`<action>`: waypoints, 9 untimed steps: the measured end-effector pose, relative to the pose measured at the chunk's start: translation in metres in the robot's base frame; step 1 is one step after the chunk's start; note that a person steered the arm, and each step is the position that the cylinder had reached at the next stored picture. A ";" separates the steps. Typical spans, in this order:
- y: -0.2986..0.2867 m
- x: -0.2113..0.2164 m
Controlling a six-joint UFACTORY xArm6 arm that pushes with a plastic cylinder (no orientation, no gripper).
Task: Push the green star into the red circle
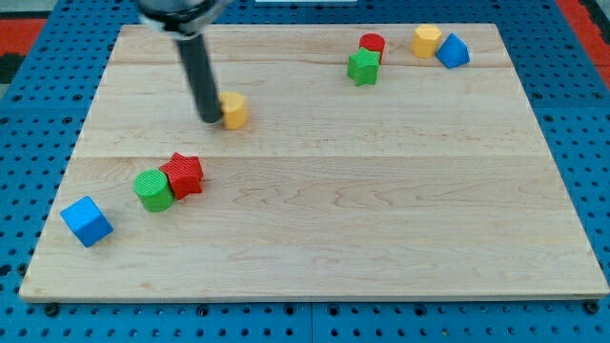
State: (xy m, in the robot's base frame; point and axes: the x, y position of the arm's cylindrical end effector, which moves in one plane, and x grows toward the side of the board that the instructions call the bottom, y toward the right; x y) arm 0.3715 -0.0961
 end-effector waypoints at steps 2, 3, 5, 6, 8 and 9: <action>0.145 -0.024; 0.203 -0.037; 0.154 -0.022; 0.147 -0.053; 0.224 -0.093; 0.223 -0.063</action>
State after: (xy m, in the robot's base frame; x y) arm 0.3081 0.1265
